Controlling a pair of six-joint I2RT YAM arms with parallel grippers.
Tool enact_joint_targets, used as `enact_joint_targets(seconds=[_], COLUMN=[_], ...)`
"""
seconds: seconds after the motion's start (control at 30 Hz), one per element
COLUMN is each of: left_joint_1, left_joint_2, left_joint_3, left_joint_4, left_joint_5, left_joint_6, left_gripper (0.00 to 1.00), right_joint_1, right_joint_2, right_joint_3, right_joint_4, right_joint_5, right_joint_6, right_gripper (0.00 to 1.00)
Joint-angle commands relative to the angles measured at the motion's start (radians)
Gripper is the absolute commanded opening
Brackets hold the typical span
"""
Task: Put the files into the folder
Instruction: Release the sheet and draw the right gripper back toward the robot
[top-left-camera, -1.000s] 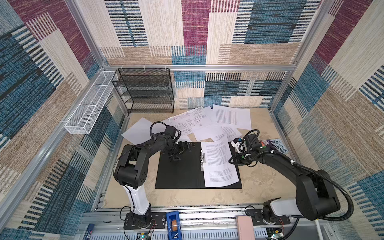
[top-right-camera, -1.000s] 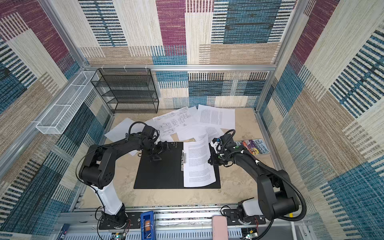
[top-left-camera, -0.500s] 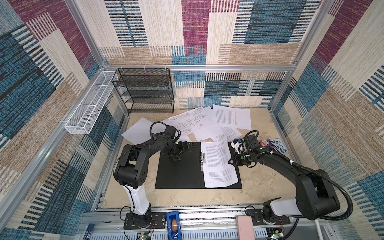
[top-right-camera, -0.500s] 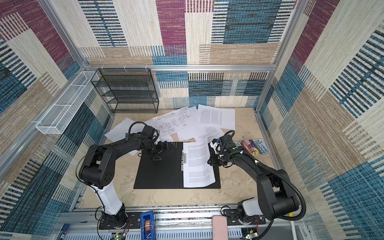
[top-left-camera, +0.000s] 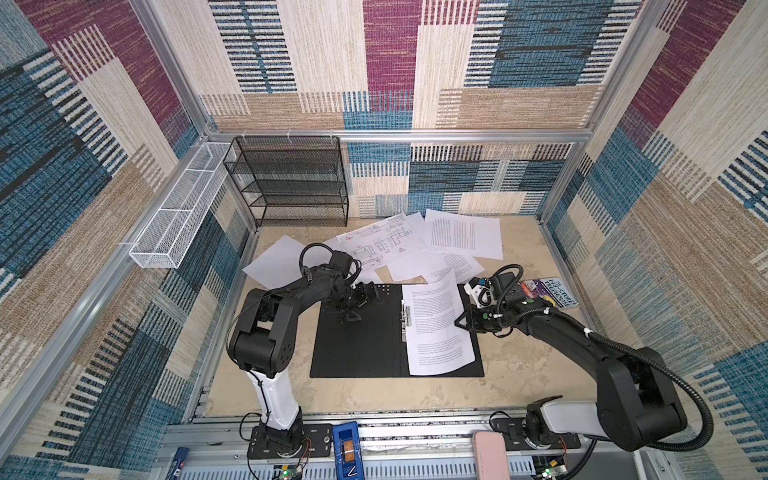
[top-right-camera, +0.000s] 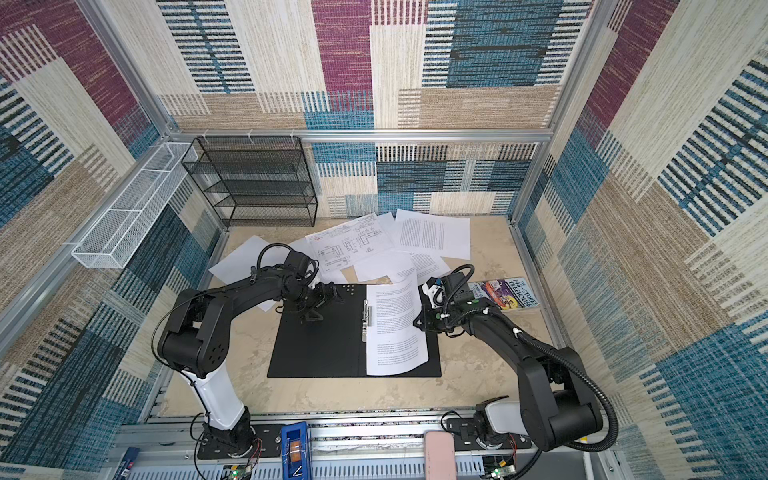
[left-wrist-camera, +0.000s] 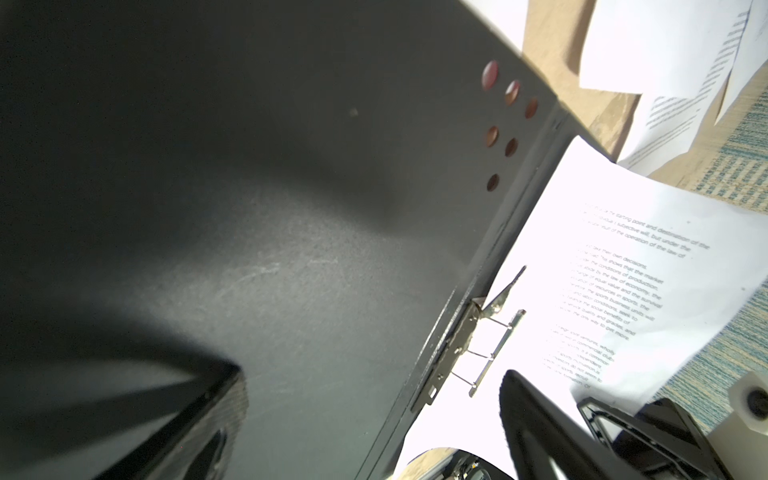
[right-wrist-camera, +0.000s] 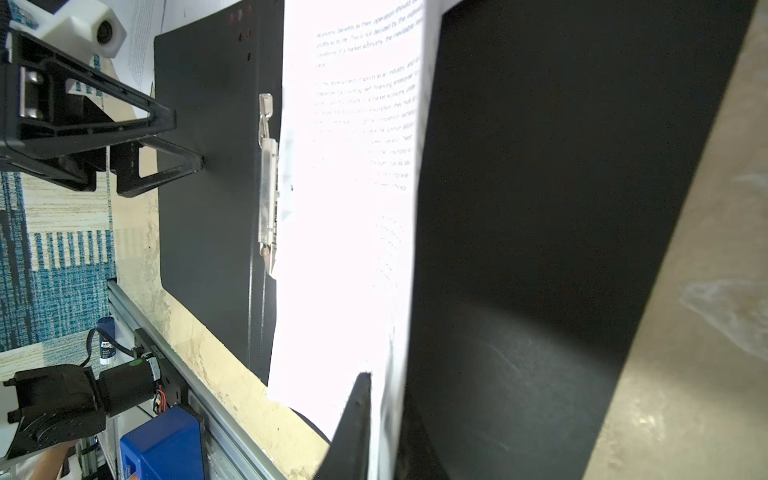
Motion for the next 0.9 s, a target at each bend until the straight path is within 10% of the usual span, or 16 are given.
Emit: enact_joint_targets(seconds=[0.0, 0.4, 0.43, 0.53, 0.87], left_joint_1=[-0.003, -0.001, -0.001, 0.000, 0.013], left_joint_2=[0.075, 0.072, 0.072, 0.067, 0.057], left_joint_3=[-0.051, -0.051, -0.051, -0.054, -0.073], left_joint_4=[-0.105, -0.106, -0.105, -0.103, -0.089], left_joint_5=[-0.242, -0.236, -0.235, -0.233, -0.212], left_joint_6=[0.024, 0.023, 0.024, 0.023, 0.005], left_gripper=[1.00, 1.00, 1.00, 1.00, 1.00], right_joint_1=[0.002, 0.001, 0.002, 0.002, -0.031], right_joint_2=[-0.012, -0.040, -0.043, -0.058, -0.121], right_joint_3=[-0.016, -0.063, -0.066, -0.080, -0.068], right_joint_4=[0.045, 0.089, 0.089, 0.096, 0.054], right_joint_5=[0.009, 0.059, 0.077, 0.128, 0.353], right_joint_6=[0.040, 0.098, 0.107, 0.138, 0.246], right_gripper=[0.13, 0.30, 0.36, 0.97, 1.00])
